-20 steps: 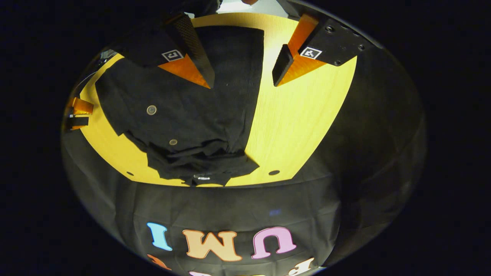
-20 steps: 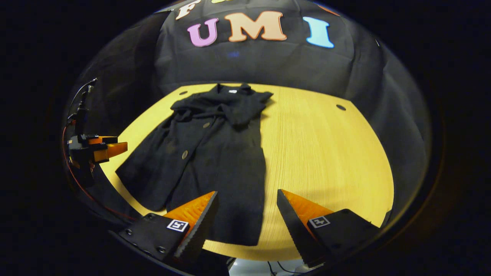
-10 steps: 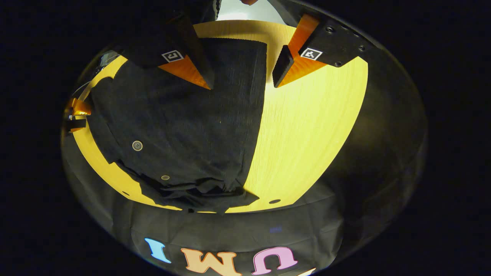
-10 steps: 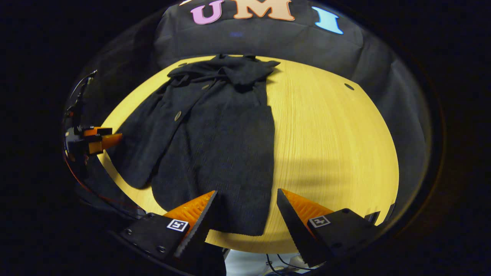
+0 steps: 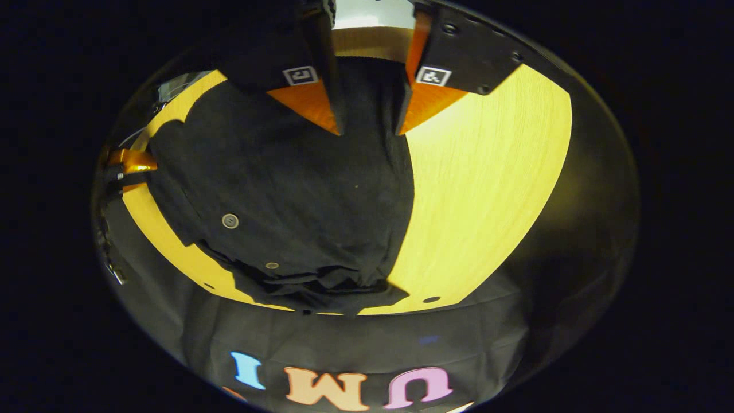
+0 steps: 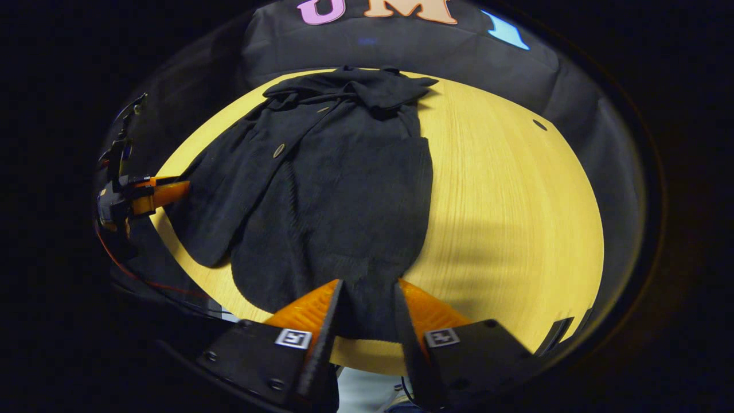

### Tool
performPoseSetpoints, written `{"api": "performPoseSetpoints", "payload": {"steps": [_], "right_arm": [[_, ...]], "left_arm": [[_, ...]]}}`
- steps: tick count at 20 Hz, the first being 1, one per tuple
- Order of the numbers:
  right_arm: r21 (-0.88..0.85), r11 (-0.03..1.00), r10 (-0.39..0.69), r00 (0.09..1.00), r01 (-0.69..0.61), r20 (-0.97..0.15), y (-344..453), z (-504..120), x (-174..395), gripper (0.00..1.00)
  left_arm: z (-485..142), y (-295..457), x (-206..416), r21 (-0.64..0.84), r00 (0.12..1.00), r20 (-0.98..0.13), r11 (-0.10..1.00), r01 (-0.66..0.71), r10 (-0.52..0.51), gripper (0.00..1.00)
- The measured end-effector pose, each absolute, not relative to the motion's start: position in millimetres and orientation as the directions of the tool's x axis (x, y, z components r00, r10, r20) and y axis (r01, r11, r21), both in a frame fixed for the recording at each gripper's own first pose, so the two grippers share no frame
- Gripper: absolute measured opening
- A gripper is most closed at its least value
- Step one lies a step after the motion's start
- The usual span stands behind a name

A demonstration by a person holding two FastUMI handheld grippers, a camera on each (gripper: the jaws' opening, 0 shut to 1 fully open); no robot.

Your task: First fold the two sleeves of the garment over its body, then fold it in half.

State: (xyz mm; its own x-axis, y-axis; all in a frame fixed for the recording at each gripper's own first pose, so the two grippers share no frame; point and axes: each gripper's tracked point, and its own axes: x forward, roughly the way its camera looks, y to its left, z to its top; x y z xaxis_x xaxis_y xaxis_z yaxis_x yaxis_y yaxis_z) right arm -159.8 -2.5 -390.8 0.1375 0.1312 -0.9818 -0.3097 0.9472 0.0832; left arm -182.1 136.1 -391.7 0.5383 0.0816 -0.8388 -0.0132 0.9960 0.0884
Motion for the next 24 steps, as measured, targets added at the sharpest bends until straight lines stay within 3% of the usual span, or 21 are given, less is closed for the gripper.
{"api": "performPoseSetpoints", "payload": {"steps": [2,3,4,5,6,9,13,17,24], "right_arm": [[0.104,0.953,0.146,0.129,-0.285,-0.981,1,-391,-161,0.21],[0.119,0.957,0.157,0.126,-0.264,-0.980,2,-388,-160,0.12],[0.134,0.962,0.167,0.125,-0.237,-0.978,3,-392,-162,0.09],[0.150,0.963,0.184,0.139,-0.226,-0.973,3,-391,-161,0.04],[0.160,0.963,0.195,0.150,-0.217,-0.969,4,-393,-160,0.03],[0.131,0.962,0.175,0.176,-0.239,-0.969,3,-392,-158,0.03],[0.089,0.957,0.184,0.338,-0.277,-0.923,7,-370,-132,0.03],[0.136,0.954,0.242,0.423,-0.266,-0.873,10,-336,-88,0.02],[0.176,0.934,0.330,0.568,-0.310,-0.754,8,-278,-2,0.02]], "left_arm": [[-392,133,-183,0.070,0.530,-0.844,0.997,-0.036,0.079,0.32],[-392,131,-183,0.052,0.529,-0.845,0.997,-0.056,0.074,0.28],[-390,131,-183,0.027,0.535,-0.842,0.996,-0.091,0.071,0.13],[-389,131,-182,0.004,0.547,-0.835,0.994,-0.110,0.064,0.06],[-390,129,-184,-0.011,0.555,-0.830,0.993,-0.117,0.056,0.00],[-391,129,-182,-0.017,0.568,-0.821,0.993,-0.114,0.052,0.00],[-379,127,-178,-0.029,0.565,-0.824,0.990,-0.138,0.055,0.00],[-349,129,-157,-0.051,0.582,-0.810,0.983,-0.179,0.064,0.00],[-272,134,-75,0.028,0.703,-0.702,0.991,-0.130,0.112,0.00]]}}
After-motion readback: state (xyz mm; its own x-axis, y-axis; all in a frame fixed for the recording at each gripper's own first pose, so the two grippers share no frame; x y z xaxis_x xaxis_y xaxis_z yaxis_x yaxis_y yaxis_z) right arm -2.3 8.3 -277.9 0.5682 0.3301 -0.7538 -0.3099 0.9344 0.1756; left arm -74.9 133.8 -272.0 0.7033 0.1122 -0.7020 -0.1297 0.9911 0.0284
